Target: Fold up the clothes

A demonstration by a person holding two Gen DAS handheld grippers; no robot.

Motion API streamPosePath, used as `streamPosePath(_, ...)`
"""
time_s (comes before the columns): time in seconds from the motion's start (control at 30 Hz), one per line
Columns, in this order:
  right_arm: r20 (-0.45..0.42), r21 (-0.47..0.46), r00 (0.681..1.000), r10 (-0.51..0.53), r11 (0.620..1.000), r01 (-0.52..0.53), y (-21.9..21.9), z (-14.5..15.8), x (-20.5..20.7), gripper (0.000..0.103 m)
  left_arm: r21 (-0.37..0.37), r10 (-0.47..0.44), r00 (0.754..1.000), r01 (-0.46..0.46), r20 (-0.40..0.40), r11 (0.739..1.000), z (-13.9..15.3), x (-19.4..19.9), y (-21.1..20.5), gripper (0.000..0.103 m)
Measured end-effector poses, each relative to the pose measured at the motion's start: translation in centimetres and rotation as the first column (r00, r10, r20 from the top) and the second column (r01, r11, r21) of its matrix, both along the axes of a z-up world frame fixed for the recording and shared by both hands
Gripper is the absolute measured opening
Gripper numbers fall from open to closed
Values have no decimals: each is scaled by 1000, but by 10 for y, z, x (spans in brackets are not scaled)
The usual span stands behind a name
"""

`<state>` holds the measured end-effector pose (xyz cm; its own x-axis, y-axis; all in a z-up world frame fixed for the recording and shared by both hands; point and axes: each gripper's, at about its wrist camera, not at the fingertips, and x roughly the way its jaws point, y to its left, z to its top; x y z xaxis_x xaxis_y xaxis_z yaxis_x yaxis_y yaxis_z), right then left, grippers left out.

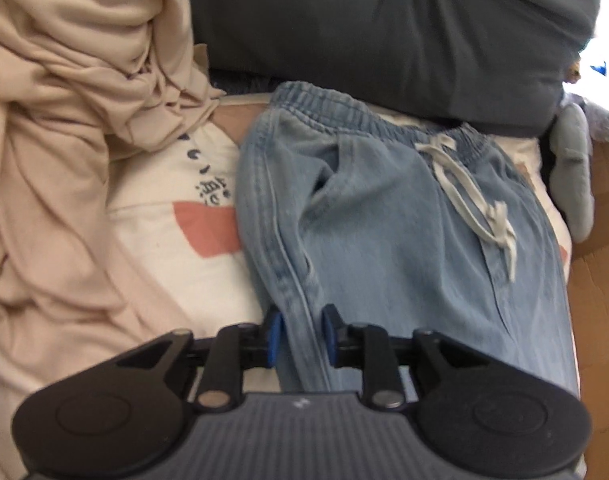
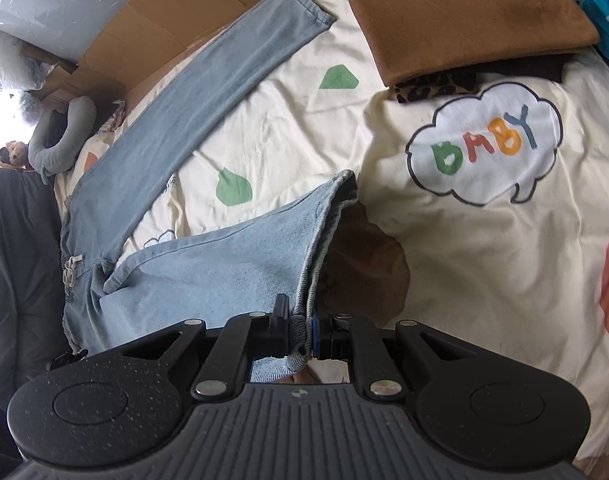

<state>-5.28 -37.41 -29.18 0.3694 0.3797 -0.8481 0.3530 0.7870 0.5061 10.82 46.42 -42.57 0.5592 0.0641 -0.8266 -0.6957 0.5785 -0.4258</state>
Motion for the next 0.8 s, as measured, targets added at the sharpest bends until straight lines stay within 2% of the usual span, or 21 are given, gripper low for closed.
streamPosePath(0.2, -15, -23, 1000, 5, 1000, -5, 3, 8, -7, 9, -38, 57, 998, -56, 34, 998, -11, 1, 14, 24)
streamPosePath(0.3, -18, -33, 1000, 2, 999, -2, 4, 10, -11, 9, -55, 76, 996, -73, 55, 996, -10, -5, 17, 18)
streamPosePath(0.47, -25, -59, 1000, -4, 998, 2, 8, 13, -19, 9, 44, -2, 999, 0, 48, 999, 7, -4, 14, 12)
streamPosePath(0.8, -95, -117, 995, 12, 993, -23, 2, 7, -28, 9, 123, -63, 998, 62, 5, 991, 40, -10, 6, 11)
